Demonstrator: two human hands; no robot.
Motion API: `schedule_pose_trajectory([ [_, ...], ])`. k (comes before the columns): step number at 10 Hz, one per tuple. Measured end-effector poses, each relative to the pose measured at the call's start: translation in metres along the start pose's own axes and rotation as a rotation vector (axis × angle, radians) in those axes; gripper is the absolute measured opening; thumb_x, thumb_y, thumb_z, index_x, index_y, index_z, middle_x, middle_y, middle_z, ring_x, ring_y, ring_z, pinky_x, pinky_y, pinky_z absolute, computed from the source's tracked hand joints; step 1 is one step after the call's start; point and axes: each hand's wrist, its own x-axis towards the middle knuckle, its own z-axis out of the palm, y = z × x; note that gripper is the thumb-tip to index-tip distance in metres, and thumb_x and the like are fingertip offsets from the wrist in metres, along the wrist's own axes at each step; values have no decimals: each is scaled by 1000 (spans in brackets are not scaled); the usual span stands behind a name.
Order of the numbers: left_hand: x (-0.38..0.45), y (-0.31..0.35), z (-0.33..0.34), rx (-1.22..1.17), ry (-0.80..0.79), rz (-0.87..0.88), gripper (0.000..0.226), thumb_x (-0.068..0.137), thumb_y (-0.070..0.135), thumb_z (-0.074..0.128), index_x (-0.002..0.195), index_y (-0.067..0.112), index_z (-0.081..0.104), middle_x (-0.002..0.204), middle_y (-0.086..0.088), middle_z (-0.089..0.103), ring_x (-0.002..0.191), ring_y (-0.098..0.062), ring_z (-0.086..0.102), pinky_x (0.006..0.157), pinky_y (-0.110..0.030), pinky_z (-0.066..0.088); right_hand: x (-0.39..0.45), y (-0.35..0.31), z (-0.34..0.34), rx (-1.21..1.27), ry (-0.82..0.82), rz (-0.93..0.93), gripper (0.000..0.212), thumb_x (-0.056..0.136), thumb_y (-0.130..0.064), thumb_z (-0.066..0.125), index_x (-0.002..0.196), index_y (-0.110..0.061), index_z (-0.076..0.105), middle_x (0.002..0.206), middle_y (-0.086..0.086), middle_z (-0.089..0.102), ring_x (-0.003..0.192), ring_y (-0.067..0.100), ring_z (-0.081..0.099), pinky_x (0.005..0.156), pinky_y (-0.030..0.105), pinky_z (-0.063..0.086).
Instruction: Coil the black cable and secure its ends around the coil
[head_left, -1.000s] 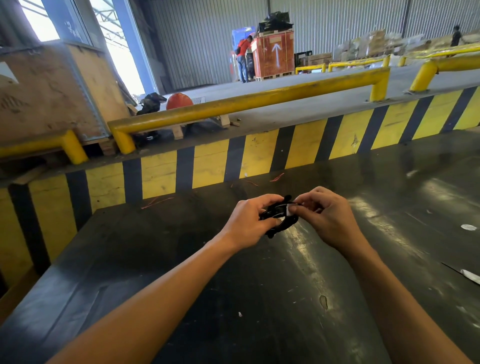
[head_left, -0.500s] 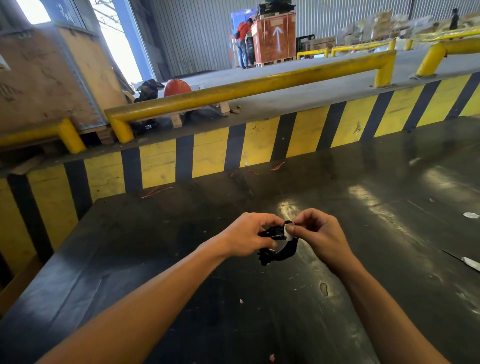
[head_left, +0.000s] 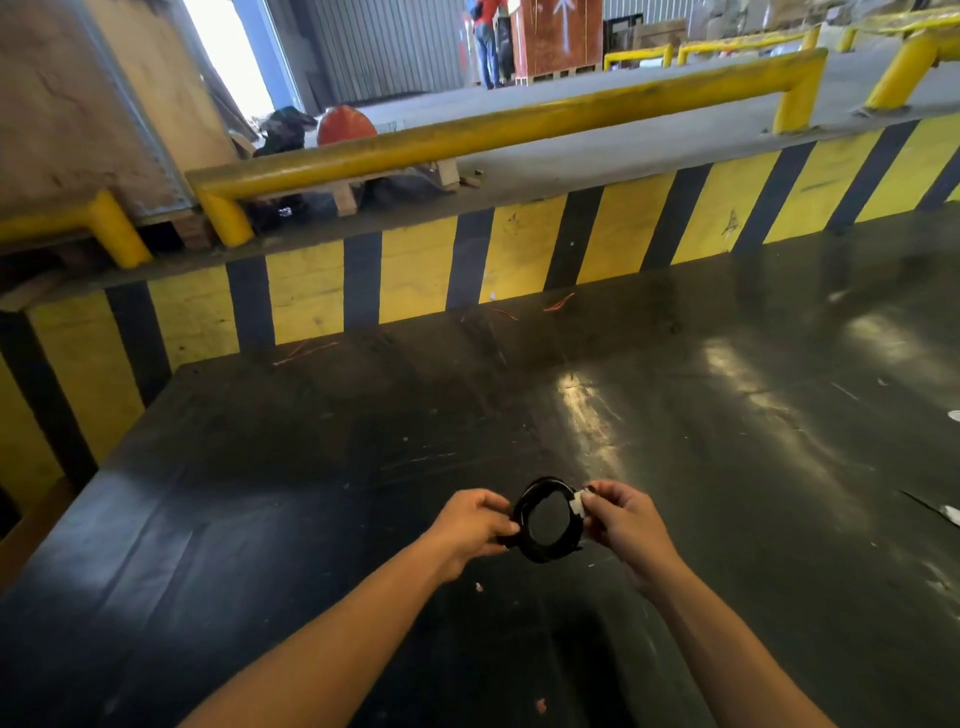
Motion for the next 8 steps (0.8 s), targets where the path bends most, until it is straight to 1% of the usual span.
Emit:
schedule_pose_trajectory([
  [1,18,-21,-2,4,118,-84,32,82,-6,65,110,9,58,113,-16,63,101,-25,64,88,-40,55,14,32,12,-91,10,111,8,89,-8,57,96,-5,59,75,8,59,63,16,56,55,26,47],
  [2,35,-36,-4,13,189,-147,37,81,-2,68,113,12,55,117,-15,58,106,-26,59,91,-41,53,30,59,22,-164,3,227,29,88,-10,60,114,-2,52,90,12,61,79,23,62,67,32,52],
  [3,48,-44,-8,20,218,-189,44,83,2,68,122,12,51,119,-13,55,106,-25,57,94,-42,51,46,79,30,-199,-17,337,51,86,-8,62,131,-3,40,108,18,61,86,24,64,69,32,52],
  [4,59,-48,-14,42,225,-202,46,84,4,65,127,14,50,124,-12,53,110,-24,54,98,-44,47,60,89,39,-189,-21,408,66,83,-5,64,140,-5,31,128,20,53,96,25,63,77,34,54],
  [5,66,-50,-19,76,216,-207,45,85,4,64,126,17,51,124,-10,53,112,-23,53,99,-43,46,69,94,47,-229,-19,411,70,81,-5,66,141,-8,32,138,16,46,104,24,59,90,39,53],
  [6,69,-53,-22,78,208,-201,47,84,4,65,127,16,52,124,-9,53,113,-22,52,101,-42,45,71,85,51,-264,-61,398,73,80,-8,67,143,-10,30,146,14,40,112,25,56,95,41,51],
  [7,70,-55,-27,90,192,-172,45,86,3,63,127,15,53,128,-8,52,116,-21,50,99,-37,44,67,72,51,-367,-109,393,80,80,-13,70,145,-13,23,147,15,39,119,29,53,99,45,48],
  [8,63,-53,-31,165,228,-74,37,88,4,60,123,15,57,128,-6,53,115,-19,51,87,-28,43,54,22,55,-349,-141,285,76,82,-15,68,145,-11,25,134,16,48,109,26,58,93,39,50],
])
